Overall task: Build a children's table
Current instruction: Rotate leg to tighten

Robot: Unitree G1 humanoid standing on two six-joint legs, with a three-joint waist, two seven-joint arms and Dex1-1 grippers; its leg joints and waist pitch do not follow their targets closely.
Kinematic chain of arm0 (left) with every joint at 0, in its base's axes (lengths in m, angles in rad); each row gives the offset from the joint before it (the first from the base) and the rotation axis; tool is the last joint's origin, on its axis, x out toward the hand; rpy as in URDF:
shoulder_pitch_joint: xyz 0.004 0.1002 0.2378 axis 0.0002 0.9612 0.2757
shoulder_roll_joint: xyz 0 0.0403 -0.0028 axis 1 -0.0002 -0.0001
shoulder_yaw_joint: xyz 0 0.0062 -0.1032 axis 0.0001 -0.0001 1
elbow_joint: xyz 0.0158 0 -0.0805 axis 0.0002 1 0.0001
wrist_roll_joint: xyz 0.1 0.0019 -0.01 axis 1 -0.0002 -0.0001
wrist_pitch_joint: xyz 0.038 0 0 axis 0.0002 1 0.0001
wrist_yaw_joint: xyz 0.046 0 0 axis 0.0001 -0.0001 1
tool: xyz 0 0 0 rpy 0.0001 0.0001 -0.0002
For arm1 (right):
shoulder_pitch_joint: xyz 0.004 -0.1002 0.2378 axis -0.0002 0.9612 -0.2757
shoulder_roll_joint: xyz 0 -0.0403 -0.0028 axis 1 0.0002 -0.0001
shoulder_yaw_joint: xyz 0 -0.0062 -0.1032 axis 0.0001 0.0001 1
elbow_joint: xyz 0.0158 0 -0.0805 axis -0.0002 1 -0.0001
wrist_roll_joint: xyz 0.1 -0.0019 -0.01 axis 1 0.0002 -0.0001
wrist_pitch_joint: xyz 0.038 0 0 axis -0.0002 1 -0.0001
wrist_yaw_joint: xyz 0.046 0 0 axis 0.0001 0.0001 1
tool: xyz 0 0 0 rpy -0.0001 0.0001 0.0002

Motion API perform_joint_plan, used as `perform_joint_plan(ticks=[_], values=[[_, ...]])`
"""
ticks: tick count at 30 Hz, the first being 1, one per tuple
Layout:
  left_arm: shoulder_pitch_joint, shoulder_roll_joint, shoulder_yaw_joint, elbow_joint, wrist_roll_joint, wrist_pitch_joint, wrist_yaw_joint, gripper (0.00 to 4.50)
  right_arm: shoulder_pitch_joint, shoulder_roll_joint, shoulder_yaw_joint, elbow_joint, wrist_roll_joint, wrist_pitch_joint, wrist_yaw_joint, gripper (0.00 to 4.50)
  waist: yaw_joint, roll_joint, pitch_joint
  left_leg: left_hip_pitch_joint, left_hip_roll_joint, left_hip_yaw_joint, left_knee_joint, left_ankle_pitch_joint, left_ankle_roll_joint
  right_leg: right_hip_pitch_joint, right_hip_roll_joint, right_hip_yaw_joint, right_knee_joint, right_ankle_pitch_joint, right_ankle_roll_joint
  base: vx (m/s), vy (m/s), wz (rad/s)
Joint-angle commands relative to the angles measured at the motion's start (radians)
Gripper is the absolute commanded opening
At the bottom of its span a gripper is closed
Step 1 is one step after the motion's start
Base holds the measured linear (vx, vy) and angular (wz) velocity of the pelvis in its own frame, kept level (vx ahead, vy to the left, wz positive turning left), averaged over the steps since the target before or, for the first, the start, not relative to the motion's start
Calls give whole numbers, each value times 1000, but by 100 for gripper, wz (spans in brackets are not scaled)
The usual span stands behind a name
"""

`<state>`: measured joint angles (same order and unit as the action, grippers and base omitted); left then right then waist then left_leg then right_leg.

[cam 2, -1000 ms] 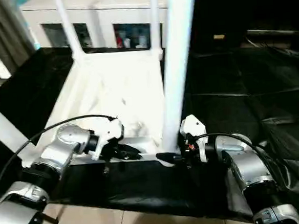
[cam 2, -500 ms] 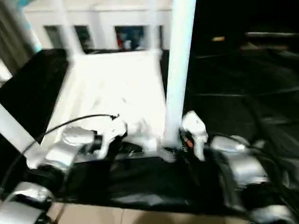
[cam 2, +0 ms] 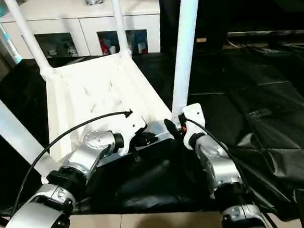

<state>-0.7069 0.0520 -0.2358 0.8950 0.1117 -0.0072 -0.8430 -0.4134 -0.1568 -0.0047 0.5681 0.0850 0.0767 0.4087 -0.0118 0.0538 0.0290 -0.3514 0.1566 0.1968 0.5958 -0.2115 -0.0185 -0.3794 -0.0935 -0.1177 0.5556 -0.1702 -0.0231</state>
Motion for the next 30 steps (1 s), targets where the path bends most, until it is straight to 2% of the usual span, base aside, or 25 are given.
perform_joint_plan(ticks=[1,6,7,9,10,11,13,14,15,17,19,21,22,24,30], values=[[14,-45,-17,-8,-41,-32,-32,0,14,27,108,7,-7,21,119,333,3,-20,-38,-2,78,-45,-85,-322,65,32,-88,62,-82,-406,-164,0,0,0],[32,10,-17,-39,-62,-33,-147,0,34,-76,128,-76,48,17,344,336,19,-26,-41,-6,77,-40,-78,-258,107,39,-90,64,-77,-396,-166,0,0,0],[32,10,-17,-40,-63,-33,-149,0,35,-78,128,-77,49,17,347,336,19,-31,-42,-10,78,-39,-78,-242,114,40,-89,64,-74,-384,-168,0,0,0],[50,68,-24,-85,-94,-40,-309,0,60,-177,144,-141,93,34,544,336,29,-29,-45,-13,79,-39,-75,-200,130,45,-89,63,-67,-342,-176,0,0,0],[53,78,-26,-93,-99,-39,-335,0,62,-191,146,-149,99,37,569,336,38,-25,-46,-10,84,-36,-74,-173,146,44,-86,63,-61,-294,-189,0,0,0],[58,96,-29,-107,-109,-39,-386,0,66,-217,149,-161,108,41,618,336,39,-30,-46,-15,85,-32,-73,-159,156,43,-81,60,-56,-266,-198,0,0,0],[61,112,-34,-115,-113,-38,-423,0,65,-236,152,-160,104,39,645,336,54,-25,-51,-10,89,-31,-69,-131,155,41,-85,61,-48,-231,-207,0,0,0],[64,139,-42,-124,-115,-37,-476,0,61,-262,153,-156,101,45,689,336,64,-26,-56,-10,89,-30,-64,-95,161,39,-85,63,-37,-161,-224,0,0,0],[65,150,-46,-126,-114,-36,-495,0,59,-272,153,-155,102,50,706,336,64,-26,-56,-10,89,-30,-64,-95,161,39,-85,63,-37,-161,-224,0,0,0],[65,165,-46,-125,-117,-39,-520,0,54,-286,152,-152,108,53,731,336,73,-23,-59,-13,93,-31,-59,-57,175,33,-83,63,-22,-89,-242,0,0,0],[66,170,-44,-126,-121,-37,-531,0,52,-291,152,-152,111,54,740,336,75,-25,-53,-14,91,-29,-61,-87,168,32,-84,62,-28,-121,-244,0,0,0],[67,176,-42,-128,-123,-37,-543,0,49,-295,154,-151,115,56,747,336,77,-28,-51,-13,90,-29,-63,-118,146,34,-86,62,-35,-178,-233,0,0,0],[67,180,-40,-128,-125,-38,-552,0,47,-296,159,-148,116,57,759,336,78,-29,-49,-12,89,-29,-65,-143,125,33,-86,63,-41,-228,-218,0,0,0],[64,178,-40,-126,-127,-40,-554,0,46,-286,163,-145,117,58,763,311,78,-30,-48,-10,90,-30,-68,-153,110,32,-86,63,-43,-253,-208,0,0,0],[60,166,-39,-123,-124,-46,-537,0,58,-261,162,-158,130,77,756,271,78,-29,-49,-12,90,-31,-67,-135,109,34,-85,64,-39,-215,-213,0,0,0]])
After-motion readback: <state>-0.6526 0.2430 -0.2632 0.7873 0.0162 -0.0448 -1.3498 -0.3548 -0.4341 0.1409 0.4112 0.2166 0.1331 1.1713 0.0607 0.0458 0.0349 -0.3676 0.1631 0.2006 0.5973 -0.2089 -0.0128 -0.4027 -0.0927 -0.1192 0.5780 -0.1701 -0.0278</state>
